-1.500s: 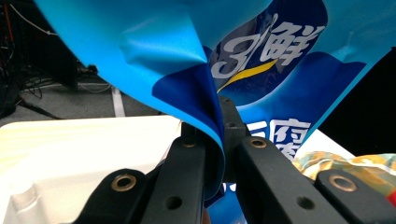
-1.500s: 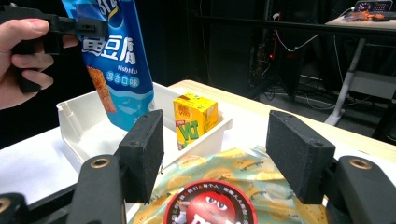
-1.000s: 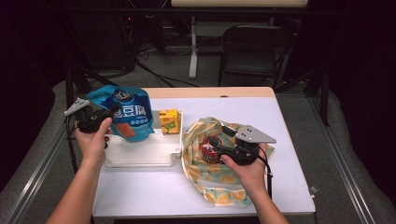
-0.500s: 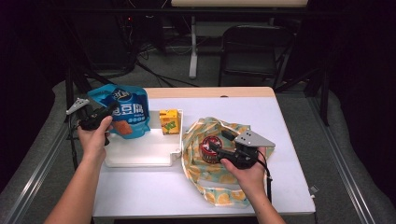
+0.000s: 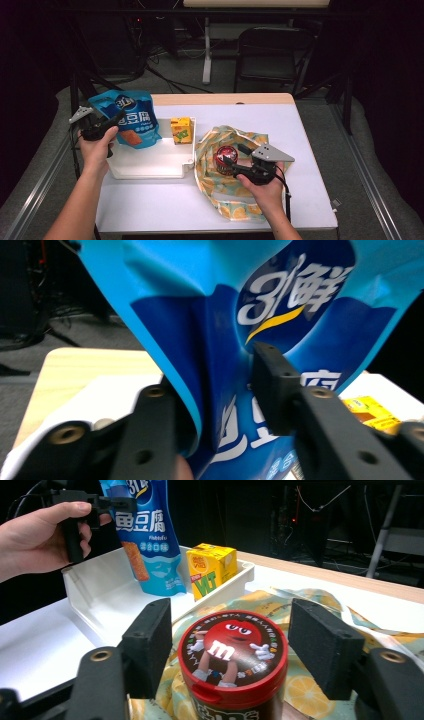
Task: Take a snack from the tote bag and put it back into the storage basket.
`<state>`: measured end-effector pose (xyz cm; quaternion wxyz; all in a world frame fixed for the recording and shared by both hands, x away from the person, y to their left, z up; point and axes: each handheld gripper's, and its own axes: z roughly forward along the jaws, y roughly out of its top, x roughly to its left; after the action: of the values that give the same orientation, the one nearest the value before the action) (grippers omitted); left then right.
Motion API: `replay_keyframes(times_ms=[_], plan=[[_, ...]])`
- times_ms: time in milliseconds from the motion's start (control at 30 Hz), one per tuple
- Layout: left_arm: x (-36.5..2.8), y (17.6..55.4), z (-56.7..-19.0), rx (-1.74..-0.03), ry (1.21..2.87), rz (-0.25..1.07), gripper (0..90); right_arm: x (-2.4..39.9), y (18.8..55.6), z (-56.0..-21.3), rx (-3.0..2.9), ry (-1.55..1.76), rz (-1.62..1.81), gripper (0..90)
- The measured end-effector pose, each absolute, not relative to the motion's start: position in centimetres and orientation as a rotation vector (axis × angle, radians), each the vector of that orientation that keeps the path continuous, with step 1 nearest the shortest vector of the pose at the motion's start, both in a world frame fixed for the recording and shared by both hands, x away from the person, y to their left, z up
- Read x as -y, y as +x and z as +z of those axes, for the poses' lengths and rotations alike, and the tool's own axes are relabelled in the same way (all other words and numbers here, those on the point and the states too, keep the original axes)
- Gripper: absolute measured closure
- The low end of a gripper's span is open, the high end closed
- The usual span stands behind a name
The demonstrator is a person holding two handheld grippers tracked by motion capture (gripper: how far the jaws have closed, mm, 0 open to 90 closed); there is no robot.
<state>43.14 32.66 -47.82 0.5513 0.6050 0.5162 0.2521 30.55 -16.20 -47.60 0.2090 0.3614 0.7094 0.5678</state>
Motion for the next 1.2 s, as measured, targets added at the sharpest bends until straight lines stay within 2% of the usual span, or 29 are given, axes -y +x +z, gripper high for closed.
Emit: replay_keyframes(times_ms=[300, 433, 533, 700, 967, 1200], plan=[[-31.6, 41.4, -47.9, -1.286, 1.478, 0.668, 30.1, 16.1, 30.7, -48.5, -2.017, 1.052, 1.53, 19.2], [-31.6, 40.5, -47.9, -1.317, 1.459, 0.636, 13.1, 16.0, 30.9, -48.8, -2.032, 1.067, 1.511, 16.7], [-31.3, 39.7, -47.8, -1.302, 1.48, 0.644, 6.0, 15.7, 31.1, -49.0, -2.049, 1.07, 1.507, 15.1], [-30.5, 38.4, -47.7, -1.269, 1.505, 0.627, 0.0, 15.2, 31.3, -49.5, -2.066, 1.074, 1.491, 14.7], [-29.6, 36.2, -47.6, -1.234, 1.504, 0.614, 0.0, 14.6, 31.8, -50.4, -2.089, 1.096, 1.414, 15.2], [-27.5, 34.4, -47.9, -1.184, 1.54, 0.614, 0.0, 14.2, 32.1, -51.1, -2.093, 1.118, 1.369, 21.2]])
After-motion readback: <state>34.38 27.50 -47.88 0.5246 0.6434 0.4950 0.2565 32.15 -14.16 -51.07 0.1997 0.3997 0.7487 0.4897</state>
